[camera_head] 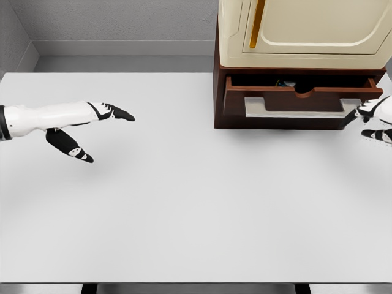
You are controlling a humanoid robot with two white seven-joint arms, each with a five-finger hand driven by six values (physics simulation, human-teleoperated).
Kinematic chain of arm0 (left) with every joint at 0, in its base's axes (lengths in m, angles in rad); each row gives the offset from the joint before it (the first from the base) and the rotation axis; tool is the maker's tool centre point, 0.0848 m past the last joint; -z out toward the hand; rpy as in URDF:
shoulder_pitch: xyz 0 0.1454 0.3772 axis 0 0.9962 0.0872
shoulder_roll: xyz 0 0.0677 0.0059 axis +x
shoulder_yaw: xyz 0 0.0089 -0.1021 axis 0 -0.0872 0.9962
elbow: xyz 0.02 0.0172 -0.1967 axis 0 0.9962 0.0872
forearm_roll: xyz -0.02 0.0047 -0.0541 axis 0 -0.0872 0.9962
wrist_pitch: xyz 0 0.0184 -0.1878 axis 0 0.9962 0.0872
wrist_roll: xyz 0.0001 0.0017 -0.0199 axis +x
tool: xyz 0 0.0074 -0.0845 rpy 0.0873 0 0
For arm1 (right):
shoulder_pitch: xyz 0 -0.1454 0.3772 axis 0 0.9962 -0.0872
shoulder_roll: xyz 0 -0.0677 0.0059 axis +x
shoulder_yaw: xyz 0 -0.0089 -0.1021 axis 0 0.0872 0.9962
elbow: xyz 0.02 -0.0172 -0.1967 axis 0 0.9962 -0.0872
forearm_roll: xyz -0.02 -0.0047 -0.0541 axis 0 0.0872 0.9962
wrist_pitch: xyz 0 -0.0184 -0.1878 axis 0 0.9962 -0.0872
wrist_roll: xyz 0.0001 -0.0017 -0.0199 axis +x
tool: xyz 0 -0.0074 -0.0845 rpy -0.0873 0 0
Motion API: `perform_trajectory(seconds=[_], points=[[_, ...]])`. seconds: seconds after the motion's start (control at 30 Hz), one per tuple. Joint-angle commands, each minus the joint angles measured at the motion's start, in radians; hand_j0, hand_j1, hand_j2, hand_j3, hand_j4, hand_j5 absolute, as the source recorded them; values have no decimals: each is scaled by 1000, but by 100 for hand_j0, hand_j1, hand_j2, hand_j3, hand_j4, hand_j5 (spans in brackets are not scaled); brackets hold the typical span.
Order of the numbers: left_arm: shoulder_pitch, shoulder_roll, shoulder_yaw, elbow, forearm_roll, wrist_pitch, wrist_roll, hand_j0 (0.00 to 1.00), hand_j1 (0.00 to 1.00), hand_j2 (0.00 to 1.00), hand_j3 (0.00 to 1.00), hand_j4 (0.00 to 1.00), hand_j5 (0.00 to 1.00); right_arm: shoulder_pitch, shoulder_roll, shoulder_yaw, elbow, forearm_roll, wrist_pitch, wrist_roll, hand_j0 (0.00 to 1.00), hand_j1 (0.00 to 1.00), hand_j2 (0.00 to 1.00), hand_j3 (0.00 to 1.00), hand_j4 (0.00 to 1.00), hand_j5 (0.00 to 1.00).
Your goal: Put the switch into the drawer with left arm, and close the drawer with right arm
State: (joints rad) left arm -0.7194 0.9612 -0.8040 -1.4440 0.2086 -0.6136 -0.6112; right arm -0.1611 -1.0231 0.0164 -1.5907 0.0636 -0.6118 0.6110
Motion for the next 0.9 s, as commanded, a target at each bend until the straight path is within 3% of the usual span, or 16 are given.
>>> perform_trajectory(seconds=[0.0, 0.37, 0.53, 0.87], points=[[0, 1, -1, 7, 8, 3, 0, 100, 100, 100, 100, 100, 100, -3, 5, 40, 12, 12, 1, 0, 61, 61, 61, 61, 61, 61], [0, 2, -1, 7, 8, 3, 0, 100, 100, 100, 100, 100, 100, -17, 15, 85, 23, 18, 1, 0, 61, 61, 61, 61, 61, 61], [0, 2, -4, 8, 8, 3, 0, 100, 100, 100, 100, 100, 100, -100, 41, 149, 67, 35, 1, 0, 62, 62, 62, 62, 62, 62], [0, 1, -18, 8, 6, 3, 0, 100, 100, 100, 100, 100, 100, -147, 57, 192, 84, 36, 1, 0, 62, 62, 62, 62, 62, 62]])
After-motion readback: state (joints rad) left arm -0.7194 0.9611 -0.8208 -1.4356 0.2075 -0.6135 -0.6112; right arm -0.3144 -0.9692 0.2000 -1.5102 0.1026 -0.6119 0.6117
